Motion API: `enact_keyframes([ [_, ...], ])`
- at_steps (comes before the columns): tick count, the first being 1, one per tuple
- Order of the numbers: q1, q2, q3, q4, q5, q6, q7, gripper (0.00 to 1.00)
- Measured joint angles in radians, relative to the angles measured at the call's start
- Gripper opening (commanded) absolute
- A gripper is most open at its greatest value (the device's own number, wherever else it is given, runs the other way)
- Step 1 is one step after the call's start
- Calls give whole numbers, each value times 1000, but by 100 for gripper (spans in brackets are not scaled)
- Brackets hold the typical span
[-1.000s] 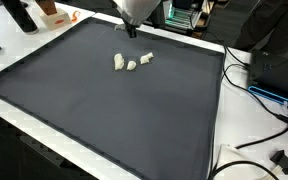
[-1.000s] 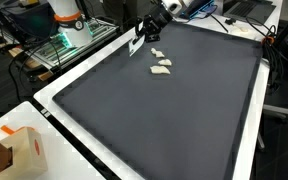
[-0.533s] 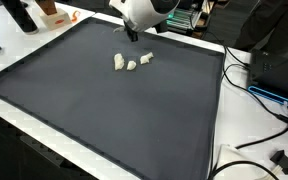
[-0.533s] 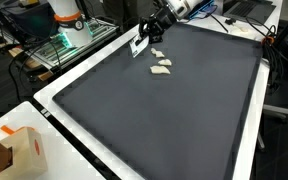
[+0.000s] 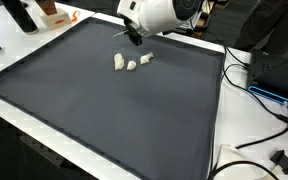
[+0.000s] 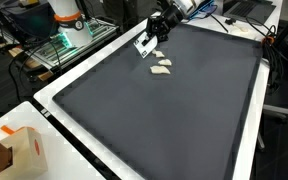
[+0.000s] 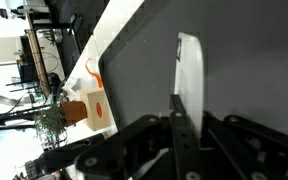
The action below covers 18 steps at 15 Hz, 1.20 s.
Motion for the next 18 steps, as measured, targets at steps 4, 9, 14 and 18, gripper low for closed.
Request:
enact_keyframes([
  [4, 20, 4, 5, 4, -31, 0, -53, 1],
  [9, 36, 4, 17, 4, -70, 6, -122, 1],
  [14, 43, 3, 34, 2, -129, 36, -184, 1],
  [18, 43, -6, 42, -11, -175, 93, -206, 1],
])
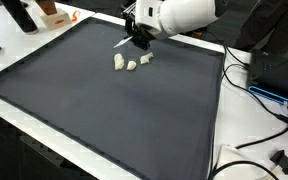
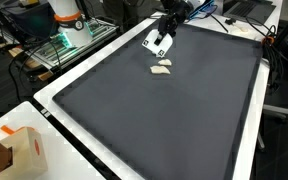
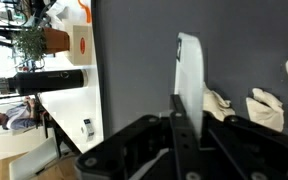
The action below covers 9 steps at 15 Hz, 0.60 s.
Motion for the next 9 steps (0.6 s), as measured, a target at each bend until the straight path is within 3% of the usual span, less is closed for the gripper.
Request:
enact_keyframes([
  [9, 0, -62, 17, -79, -127, 178, -39, 1],
])
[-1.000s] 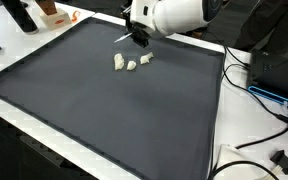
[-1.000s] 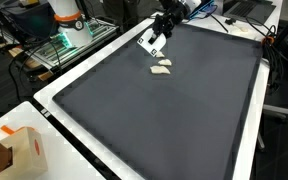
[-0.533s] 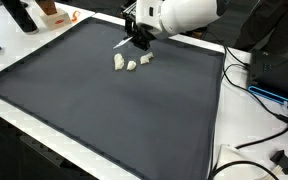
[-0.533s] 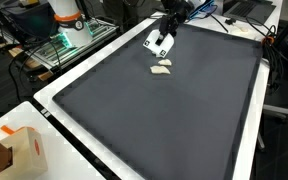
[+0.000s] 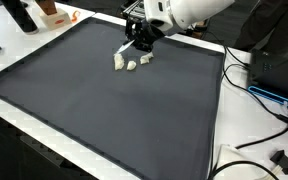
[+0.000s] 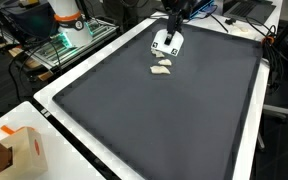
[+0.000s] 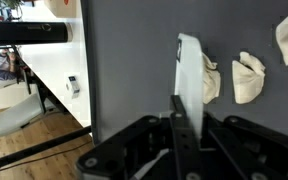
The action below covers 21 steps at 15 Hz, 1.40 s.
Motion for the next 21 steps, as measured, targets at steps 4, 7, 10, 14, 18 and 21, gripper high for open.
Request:
enact_keyframes([
  [4, -2, -38, 8, -50, -33, 90, -34, 1],
  [7, -10, -68, 12, -86, -33, 151, -81, 1],
  [10, -20, -96, 14, -116, -33, 211, -138, 1],
  [14, -35, -130, 18, -153, -29, 273, -214, 1],
  [18, -51, -171, 24, -198, -4, 326, -300, 1],
  [21, -64, -207, 29, -235, 54, 366, -385, 1],
])
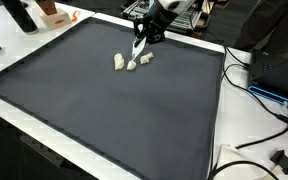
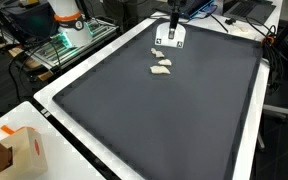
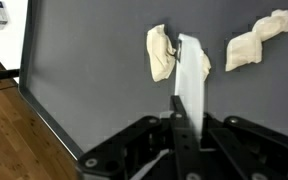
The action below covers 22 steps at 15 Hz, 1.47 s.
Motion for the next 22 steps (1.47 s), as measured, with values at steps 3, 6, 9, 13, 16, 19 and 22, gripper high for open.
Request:
enact_keyframes([
  [3, -10, -35, 2, -31, 72, 29, -98, 1],
  [6, -19, -68, 3, -58, 145, 57, -203, 1],
  [9, -28, -100, 3, -81, 210, 84, -301, 1],
  [13, -37, -142, 3, -110, 287, 110, -416, 1],
  [16, -40, -169, 3, -132, 319, 125, -476, 1],
  [19, -40, -199, 4, -158, 349, 152, -532, 4],
  [22, -40, -200, 4, -155, 349, 154, -533, 4],
])
